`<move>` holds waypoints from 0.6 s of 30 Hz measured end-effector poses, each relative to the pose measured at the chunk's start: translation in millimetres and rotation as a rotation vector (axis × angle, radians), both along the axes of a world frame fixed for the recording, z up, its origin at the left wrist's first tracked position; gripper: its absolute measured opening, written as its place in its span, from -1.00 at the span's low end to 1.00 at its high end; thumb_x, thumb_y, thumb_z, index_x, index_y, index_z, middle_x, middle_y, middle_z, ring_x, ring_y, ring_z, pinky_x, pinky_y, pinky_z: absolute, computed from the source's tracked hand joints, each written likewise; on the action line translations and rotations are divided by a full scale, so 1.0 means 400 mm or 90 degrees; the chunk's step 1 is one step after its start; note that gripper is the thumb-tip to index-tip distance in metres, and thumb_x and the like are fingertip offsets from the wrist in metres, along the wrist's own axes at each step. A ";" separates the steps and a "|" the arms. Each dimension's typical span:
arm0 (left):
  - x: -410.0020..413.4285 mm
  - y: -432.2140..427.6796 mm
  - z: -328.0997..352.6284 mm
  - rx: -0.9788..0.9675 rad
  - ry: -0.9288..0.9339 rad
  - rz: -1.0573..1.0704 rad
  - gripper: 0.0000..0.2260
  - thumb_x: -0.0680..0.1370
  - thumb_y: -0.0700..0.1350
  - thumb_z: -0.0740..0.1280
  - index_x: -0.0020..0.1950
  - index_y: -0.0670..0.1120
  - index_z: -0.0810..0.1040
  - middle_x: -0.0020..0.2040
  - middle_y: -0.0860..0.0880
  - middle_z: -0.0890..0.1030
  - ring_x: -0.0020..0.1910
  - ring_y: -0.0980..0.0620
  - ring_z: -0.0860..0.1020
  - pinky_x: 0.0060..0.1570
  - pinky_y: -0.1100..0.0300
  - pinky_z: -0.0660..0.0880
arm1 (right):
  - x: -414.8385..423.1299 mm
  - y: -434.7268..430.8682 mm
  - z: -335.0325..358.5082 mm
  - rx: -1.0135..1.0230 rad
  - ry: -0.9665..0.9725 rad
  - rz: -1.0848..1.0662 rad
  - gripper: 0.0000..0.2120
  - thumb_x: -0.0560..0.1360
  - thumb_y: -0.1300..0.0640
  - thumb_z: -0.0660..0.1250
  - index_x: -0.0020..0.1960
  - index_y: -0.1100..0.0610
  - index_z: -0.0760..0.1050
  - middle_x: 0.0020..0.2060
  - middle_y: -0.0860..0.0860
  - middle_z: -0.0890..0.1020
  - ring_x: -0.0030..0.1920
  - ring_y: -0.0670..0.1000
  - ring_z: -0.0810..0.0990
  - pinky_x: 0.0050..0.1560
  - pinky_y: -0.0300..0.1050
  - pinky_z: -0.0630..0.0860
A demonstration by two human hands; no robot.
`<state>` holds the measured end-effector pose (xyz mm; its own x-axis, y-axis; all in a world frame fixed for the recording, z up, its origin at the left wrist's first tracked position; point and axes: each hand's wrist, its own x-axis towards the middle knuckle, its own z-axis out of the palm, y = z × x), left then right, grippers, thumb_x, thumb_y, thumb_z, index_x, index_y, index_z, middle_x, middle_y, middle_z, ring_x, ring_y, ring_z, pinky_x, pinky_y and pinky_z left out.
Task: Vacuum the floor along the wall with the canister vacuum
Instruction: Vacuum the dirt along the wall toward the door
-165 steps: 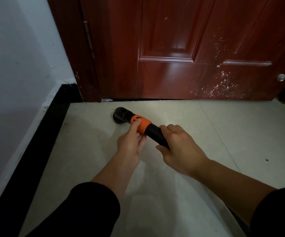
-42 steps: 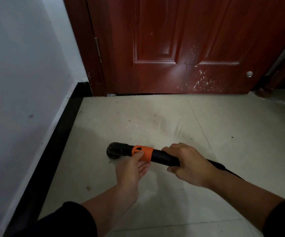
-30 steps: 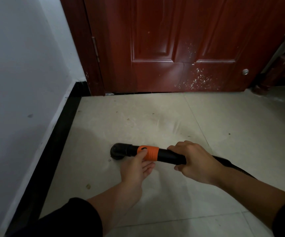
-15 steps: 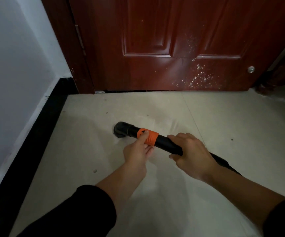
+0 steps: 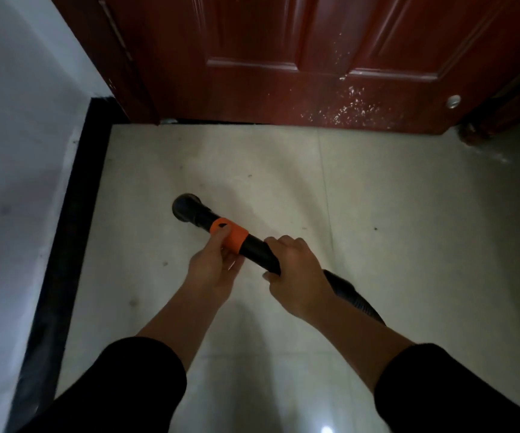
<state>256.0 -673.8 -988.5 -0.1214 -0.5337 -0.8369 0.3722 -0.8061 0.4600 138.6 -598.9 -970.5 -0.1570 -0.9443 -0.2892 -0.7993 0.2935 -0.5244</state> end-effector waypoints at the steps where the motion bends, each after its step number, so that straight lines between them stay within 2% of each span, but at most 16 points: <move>1: 0.005 0.016 0.041 0.002 0.005 -0.009 -0.63 0.57 -0.13 0.35 0.34 -0.25 0.44 0.21 -0.20 0.58 0.18 -0.10 0.57 0.24 0.03 0.48 | -0.005 0.014 0.040 0.018 -0.005 0.005 -0.74 0.50 0.22 0.36 0.17 0.13 0.44 -0.01 0.00 0.49 -0.02 -0.02 0.35 -0.09 -0.18 0.24; 5: 0.023 0.064 0.213 0.029 0.028 -0.029 -0.78 0.58 -0.16 0.33 0.20 -0.19 0.54 0.14 -0.16 0.63 0.14 -0.08 0.61 0.19 0.04 0.51 | -0.016 0.043 0.194 0.096 0.012 0.033 -0.75 0.50 0.17 0.39 0.14 0.14 0.43 -0.03 0.00 0.49 -0.05 -0.03 0.36 -0.09 -0.17 0.29; 9: 0.051 0.089 0.365 0.039 0.035 -0.048 -0.75 0.58 -0.15 0.32 0.24 -0.19 0.53 0.13 -0.15 0.66 0.13 -0.05 0.62 0.21 0.03 0.50 | 0.017 0.069 0.339 0.109 0.016 0.017 -0.75 0.50 0.23 0.35 0.15 0.14 0.42 0.00 0.02 0.51 -0.02 -0.03 0.38 -0.07 -0.22 0.30; 12: 0.077 0.112 0.469 0.033 0.015 -0.025 -0.80 0.58 -0.15 0.33 0.18 -0.18 0.57 0.10 -0.12 0.67 0.09 -0.02 0.64 0.21 0.04 0.50 | 0.042 0.084 0.441 0.122 -0.008 0.032 -0.76 0.50 0.21 0.35 0.15 0.13 0.43 -0.04 0.01 0.50 -0.03 -0.02 0.41 -0.09 -0.20 0.31; 15: 0.099 0.140 0.548 0.014 0.006 -0.001 -0.85 0.57 -0.15 0.34 0.11 -0.16 0.59 0.05 -0.10 0.68 0.06 0.00 0.64 0.16 0.08 0.52 | 0.054 0.093 0.513 0.124 -0.023 0.063 -0.74 0.49 0.18 0.37 0.16 0.13 0.45 -0.01 0.04 0.53 0.04 0.03 0.48 0.03 -0.11 0.44; 18: 0.095 0.184 0.607 0.004 0.003 0.027 -0.84 0.57 -0.14 0.35 0.10 -0.16 0.59 0.01 -0.07 0.69 0.05 0.01 0.64 0.06 0.12 0.55 | 0.042 0.113 0.554 0.130 -0.040 0.089 -0.73 0.49 0.18 0.39 0.16 0.14 0.47 0.00 0.06 0.54 0.05 0.04 0.50 0.08 -0.08 0.48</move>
<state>294.1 -600.4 -745.8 -0.1019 -0.5329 -0.8400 0.4085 -0.7924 0.4531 155.2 -553.6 -749.1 -0.0051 -0.8768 -0.4807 -0.8075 0.2872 -0.5153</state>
